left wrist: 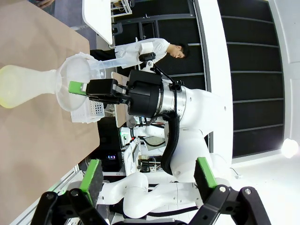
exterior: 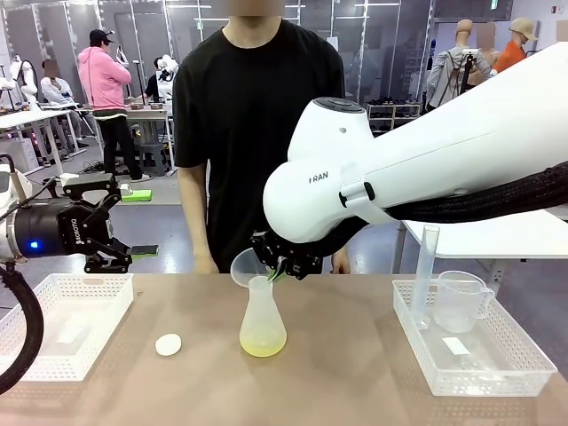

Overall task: Prepare the solutions needed for the experiment.
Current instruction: Once the solution is in the Big flask , pick up the Plastic Funnel and place it back into the right Organizing basket.

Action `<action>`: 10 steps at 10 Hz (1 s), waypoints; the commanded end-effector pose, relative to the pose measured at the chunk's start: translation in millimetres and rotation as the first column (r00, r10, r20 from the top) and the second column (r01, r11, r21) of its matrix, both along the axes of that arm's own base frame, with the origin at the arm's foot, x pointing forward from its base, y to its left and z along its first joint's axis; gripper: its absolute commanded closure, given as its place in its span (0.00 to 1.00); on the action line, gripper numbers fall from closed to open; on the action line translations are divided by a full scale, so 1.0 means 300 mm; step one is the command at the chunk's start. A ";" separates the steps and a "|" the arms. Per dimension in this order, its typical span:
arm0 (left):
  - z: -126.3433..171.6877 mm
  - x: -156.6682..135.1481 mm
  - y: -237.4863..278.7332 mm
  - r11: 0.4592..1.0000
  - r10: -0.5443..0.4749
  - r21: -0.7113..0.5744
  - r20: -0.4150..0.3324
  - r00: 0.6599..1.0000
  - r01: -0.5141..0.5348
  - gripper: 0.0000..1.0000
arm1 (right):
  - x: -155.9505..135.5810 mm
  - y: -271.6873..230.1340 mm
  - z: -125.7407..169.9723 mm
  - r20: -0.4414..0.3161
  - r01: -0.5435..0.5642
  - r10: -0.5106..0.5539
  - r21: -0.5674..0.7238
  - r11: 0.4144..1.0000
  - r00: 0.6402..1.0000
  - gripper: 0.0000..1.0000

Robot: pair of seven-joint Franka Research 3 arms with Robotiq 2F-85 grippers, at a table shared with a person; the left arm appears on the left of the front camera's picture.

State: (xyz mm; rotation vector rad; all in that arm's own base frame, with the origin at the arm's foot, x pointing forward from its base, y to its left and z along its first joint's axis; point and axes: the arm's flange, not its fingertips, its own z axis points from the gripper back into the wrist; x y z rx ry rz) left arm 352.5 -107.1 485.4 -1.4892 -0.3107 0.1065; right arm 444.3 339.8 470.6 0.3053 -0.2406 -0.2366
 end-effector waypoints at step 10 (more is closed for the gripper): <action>0.007 -0.006 -0.010 1.000 0.005 -0.030 -0.013 1.000 -0.005 0.00 | 0.013 -0.005 0.037 -0.027 -0.050 0.050 -0.018 0.999 0.998 0.94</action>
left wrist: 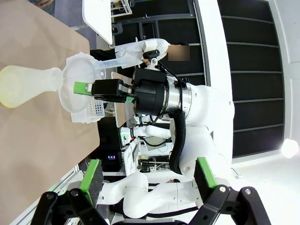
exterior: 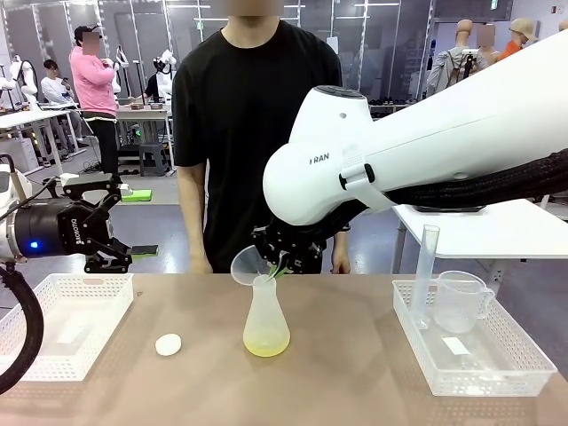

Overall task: Prepare the solutions needed for the experiment.
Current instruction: Once the solution is in the Big flask , pick up the Plastic Funnel and place it back into the right Organizing basket.

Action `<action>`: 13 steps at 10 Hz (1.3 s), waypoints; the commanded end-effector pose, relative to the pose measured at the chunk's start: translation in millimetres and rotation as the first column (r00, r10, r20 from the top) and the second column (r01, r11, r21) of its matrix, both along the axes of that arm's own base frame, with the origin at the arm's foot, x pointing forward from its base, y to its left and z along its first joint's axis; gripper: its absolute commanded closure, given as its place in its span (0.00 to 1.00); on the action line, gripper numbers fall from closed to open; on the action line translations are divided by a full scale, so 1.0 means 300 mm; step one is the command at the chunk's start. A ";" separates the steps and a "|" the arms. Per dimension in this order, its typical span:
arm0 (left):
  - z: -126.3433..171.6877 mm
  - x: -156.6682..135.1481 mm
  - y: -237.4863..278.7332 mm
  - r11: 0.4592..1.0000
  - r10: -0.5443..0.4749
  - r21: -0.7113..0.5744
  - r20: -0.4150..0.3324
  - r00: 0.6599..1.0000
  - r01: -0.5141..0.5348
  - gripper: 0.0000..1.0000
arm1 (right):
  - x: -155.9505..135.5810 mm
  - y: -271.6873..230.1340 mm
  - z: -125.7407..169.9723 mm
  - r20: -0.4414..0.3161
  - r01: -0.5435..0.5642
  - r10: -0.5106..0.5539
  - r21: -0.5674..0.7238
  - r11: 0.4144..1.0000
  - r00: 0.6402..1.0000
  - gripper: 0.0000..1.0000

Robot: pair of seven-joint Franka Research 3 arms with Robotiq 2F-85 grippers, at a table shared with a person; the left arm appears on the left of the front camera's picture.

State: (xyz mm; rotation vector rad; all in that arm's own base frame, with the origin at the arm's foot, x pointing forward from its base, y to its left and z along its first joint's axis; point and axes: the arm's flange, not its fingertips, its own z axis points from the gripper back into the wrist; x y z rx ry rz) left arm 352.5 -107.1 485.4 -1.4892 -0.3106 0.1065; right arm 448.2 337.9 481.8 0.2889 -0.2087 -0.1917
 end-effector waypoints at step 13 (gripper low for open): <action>0.007 -0.006 -0.010 1.000 0.005 -0.030 -0.013 1.000 -0.005 0.00 | -0.007 -0.160 0.328 0.063 -0.206 0.199 0.130 0.970 0.978 0.94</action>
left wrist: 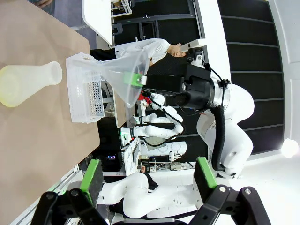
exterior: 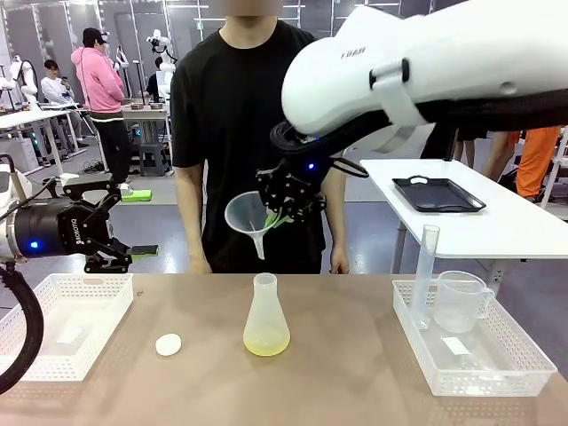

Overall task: Prepare the solutions needed for the experiment.
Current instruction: Once the solution is in the Big flask , pick up the Plastic Funnel and place it back into the right Organizing basket.

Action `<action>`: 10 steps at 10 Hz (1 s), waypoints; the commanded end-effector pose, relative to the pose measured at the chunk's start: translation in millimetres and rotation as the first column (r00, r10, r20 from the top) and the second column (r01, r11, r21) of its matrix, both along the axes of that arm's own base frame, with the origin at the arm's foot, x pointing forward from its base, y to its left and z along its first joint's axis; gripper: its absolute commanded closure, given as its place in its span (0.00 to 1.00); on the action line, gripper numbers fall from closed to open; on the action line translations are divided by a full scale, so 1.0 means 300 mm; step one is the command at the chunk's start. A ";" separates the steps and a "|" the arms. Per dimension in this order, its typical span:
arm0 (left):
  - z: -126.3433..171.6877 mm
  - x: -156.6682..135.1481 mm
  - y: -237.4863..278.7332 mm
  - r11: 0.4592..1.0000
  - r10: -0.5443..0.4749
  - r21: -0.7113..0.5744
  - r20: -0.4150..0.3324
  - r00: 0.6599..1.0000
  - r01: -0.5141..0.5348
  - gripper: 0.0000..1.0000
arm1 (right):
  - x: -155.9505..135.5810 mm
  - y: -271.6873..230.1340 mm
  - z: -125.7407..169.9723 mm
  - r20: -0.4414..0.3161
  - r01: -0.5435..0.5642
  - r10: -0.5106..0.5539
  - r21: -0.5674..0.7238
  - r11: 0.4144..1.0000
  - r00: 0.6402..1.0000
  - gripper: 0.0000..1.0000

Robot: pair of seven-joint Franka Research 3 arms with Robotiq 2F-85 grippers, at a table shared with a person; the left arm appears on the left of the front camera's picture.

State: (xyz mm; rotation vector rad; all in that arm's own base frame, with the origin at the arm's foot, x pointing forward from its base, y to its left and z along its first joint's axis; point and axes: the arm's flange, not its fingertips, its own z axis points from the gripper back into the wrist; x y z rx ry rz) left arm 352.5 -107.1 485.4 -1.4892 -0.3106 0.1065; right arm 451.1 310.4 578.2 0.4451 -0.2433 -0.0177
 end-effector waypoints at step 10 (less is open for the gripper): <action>0.007 -0.006 -0.010 1.000 0.005 -0.030 -0.013 1.000 -0.005 0.00 | -0.095 -0.336 0.038 -0.098 0.105 -0.111 -0.061 0.993 0.989 0.94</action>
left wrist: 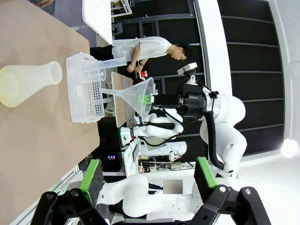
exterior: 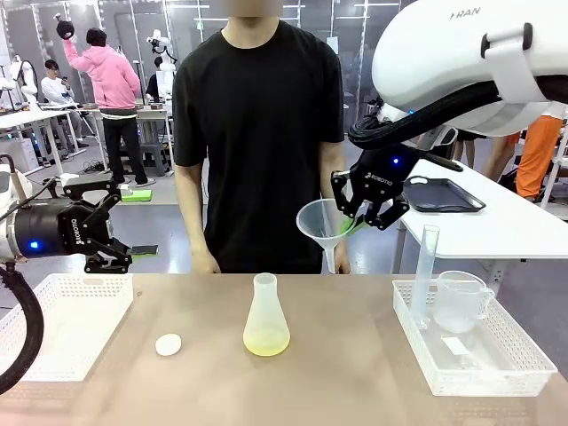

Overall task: Prepare the solutions needed for the experiment.
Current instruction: Once the solution is in the Big flask , pick up the Plastic Funnel and place it back into the right Organizing basket.

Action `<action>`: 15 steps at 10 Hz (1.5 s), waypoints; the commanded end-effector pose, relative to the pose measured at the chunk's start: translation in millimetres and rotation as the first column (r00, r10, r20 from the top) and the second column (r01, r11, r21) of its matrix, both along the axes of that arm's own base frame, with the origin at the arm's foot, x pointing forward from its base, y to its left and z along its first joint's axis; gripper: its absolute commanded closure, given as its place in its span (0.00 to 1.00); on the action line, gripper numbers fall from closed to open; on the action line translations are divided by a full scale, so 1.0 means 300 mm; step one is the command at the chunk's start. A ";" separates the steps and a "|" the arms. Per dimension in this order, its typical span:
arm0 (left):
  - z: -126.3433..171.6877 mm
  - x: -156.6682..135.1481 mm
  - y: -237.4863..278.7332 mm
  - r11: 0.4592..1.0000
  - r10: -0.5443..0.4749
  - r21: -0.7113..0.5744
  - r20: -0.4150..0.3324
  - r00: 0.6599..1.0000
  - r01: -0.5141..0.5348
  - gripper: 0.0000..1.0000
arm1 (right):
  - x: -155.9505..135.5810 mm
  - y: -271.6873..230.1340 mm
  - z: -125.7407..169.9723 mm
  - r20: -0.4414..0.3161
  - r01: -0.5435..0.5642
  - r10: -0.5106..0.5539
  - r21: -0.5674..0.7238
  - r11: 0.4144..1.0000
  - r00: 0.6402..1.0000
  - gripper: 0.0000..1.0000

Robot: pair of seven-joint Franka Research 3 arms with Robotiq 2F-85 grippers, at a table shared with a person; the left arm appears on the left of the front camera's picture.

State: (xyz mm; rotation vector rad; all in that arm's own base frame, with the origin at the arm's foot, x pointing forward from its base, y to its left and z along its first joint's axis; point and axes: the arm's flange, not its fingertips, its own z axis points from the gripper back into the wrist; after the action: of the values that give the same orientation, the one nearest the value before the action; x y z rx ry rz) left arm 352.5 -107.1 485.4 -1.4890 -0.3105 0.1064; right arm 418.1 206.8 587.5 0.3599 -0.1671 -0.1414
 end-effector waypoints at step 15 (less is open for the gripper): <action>0.007 -0.006 -0.010 1.000 0.005 -0.030 -0.013 1.000 -0.005 0.00 | -0.045 -0.765 -0.390 -0.258 0.647 -0.711 -0.294 0.703 0.654 0.94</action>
State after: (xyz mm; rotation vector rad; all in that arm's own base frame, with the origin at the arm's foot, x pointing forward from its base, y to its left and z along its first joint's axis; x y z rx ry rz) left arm 352.4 -107.2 485.4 -1.4889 -0.3106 0.1062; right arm 391.7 -28.2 474.1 0.1097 0.0578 -0.8902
